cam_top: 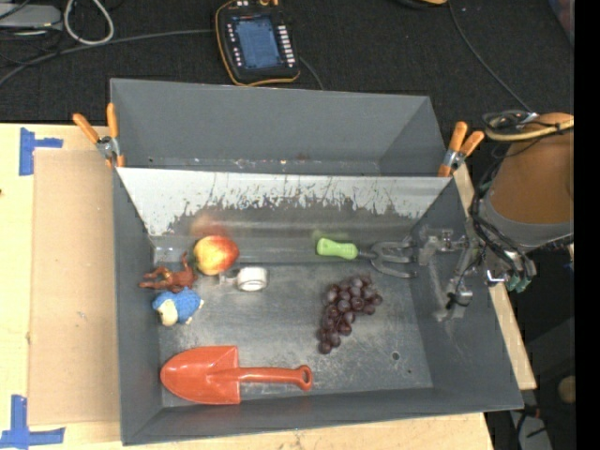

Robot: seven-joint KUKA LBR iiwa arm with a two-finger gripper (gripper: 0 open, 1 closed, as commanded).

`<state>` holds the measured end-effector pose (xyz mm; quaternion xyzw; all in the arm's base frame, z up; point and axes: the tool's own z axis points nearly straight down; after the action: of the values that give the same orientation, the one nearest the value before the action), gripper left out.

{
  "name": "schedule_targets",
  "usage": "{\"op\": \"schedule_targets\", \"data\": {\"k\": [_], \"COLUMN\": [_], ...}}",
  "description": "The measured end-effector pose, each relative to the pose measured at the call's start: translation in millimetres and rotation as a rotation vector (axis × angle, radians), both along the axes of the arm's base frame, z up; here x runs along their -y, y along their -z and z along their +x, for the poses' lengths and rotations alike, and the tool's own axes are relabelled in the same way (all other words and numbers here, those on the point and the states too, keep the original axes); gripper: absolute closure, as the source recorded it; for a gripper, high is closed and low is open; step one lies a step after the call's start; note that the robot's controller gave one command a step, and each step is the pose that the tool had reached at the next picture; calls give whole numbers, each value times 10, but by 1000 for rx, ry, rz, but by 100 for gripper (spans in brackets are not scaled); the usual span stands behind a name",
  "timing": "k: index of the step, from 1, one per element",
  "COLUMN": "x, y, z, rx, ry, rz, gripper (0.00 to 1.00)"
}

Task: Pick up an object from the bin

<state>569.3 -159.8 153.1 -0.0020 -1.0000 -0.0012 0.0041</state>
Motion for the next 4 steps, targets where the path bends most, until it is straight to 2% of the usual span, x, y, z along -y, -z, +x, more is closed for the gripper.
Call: {"op": "schedule_targets", "data": {"k": [1, 2, 3, 4], "x": [-15, -848, -874, -1217], "y": [-48, 863, 230, 547], "z": [21, 123, 145, -8], "rx": [7, 2, 15, -1], "ry": [-7, -459, -656, -593], "rz": [-1, 7, -1, 11], "gripper": [0, 0, 0, 0]}}
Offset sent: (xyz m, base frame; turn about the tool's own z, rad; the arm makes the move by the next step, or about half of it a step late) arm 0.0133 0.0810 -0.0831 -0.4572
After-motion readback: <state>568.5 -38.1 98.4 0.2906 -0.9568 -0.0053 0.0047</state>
